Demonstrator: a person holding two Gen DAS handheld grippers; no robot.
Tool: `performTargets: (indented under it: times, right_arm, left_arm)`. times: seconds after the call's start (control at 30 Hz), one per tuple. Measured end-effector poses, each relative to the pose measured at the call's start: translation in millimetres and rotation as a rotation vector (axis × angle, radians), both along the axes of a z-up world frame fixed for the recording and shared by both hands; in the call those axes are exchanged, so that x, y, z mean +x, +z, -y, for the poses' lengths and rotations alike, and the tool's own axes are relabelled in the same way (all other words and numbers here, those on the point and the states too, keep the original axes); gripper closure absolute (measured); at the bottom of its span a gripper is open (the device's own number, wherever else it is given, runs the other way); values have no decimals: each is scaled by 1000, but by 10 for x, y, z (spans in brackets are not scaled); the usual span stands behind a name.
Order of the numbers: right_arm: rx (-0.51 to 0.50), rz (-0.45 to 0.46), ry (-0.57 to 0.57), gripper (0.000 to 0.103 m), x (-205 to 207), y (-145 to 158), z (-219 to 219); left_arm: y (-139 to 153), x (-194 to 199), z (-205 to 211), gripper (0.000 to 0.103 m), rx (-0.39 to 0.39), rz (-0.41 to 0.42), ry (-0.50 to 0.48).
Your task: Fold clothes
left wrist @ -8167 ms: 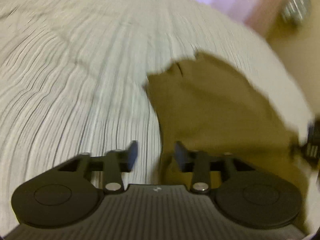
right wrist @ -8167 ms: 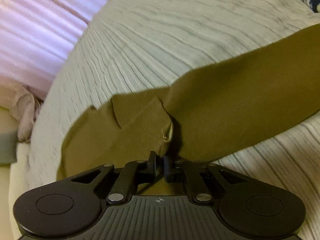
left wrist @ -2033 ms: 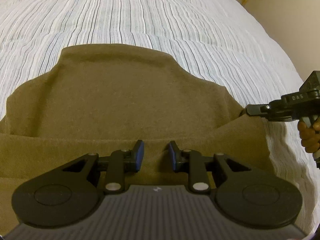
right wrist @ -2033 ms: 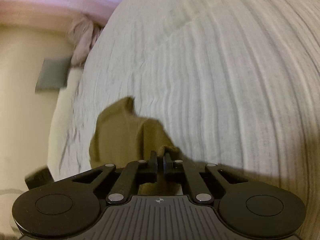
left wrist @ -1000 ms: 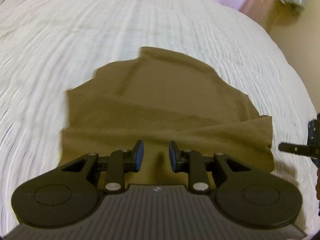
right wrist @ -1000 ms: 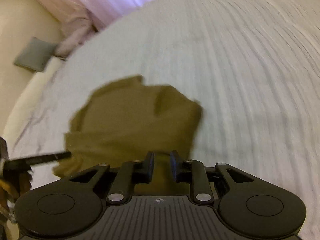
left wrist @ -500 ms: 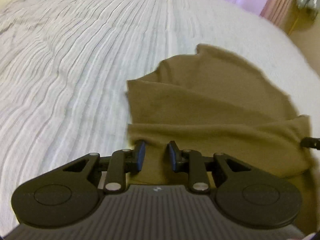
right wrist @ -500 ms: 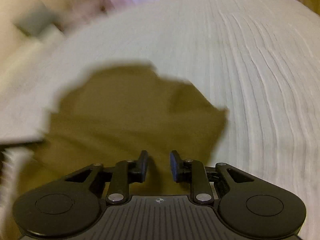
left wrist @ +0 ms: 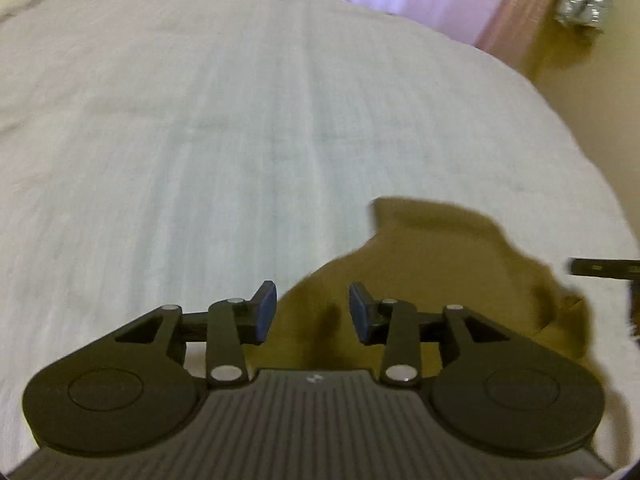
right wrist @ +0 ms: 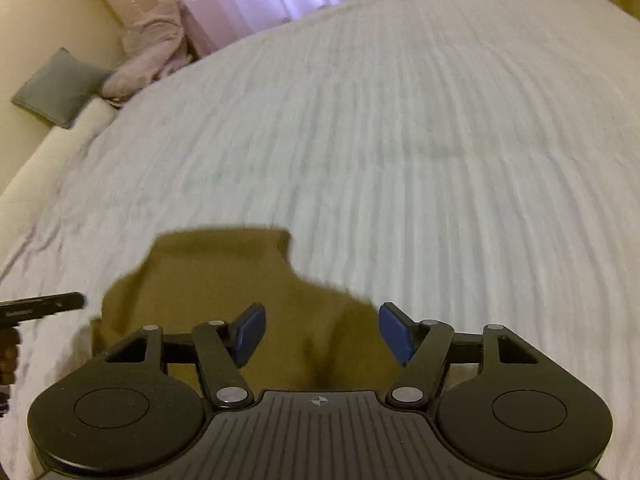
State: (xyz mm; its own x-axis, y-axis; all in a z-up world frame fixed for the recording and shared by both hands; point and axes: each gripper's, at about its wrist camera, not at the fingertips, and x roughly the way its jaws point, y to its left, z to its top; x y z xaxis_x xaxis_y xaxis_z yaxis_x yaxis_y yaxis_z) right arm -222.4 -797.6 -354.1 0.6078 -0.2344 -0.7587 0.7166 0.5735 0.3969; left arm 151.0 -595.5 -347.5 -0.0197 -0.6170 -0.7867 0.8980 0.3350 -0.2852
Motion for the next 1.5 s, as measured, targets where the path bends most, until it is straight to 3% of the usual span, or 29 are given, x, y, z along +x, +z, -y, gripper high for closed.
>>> performTargets:
  times: [0.2,0.37,0.43,0.47,0.53,0.73,0.8,0.87,0.97,1.07,1.17,1.3,1.4,1.5]
  right_arm:
    - [117,80,45,37,476,-282,423]
    - [205,115,4,37,640,-608,652]
    - [233,161,-16,64,638,-697,699]
    - [253,181,-14,91,645,-715,716]
    - [246,208,1,95,628,-689,704]
    - [-80,271,131,96,305,-216,212]
    - [-209,237,230,96,206,-57,-127]
    - [-292,168,318,96,111,8,-488]
    - [-260,6,386,95,2,-111,-875]
    - [-189,-143,381,95,-79,-215,-1032]
    - [-182,-77,297,95,-109,-12,-985]
    - [-186,49,187,95,82,190,-904]
    - [-224,44,180,94,367,88,-914]
    - [-208,-50,231,94,565,-264,-1049]
  left_arm:
    - [-283,12,762,65,40,-111,-52]
    - [-503,117,1022,66,46,-213,-40]
    - [-515,129,1017,75,11,-242,-51]
    - [-517,133,1004,93,-8,-257,-58]
    - [-521,140,980,98,-45,-287,-72]
    - [-213,-40,494,98,-270,-174,-198]
    - [-104,-233,228,98,-320,-103,-265]
    - [-88,-467,-40,98,-316,-56,-322]
    - [-237,-748,-379,94,-196,-17,-376]
    - [-270,-777,-636,93,-112,-56,-364]
    - [-117,-660,-756,93,-168,-83,-297]
    - [47,-638,-462,92,-255,-79,-225]
    - [-40,-806,-235,90,-229,-40,-254]
    - [-323,-1029,-284,91,-143,25,-275]
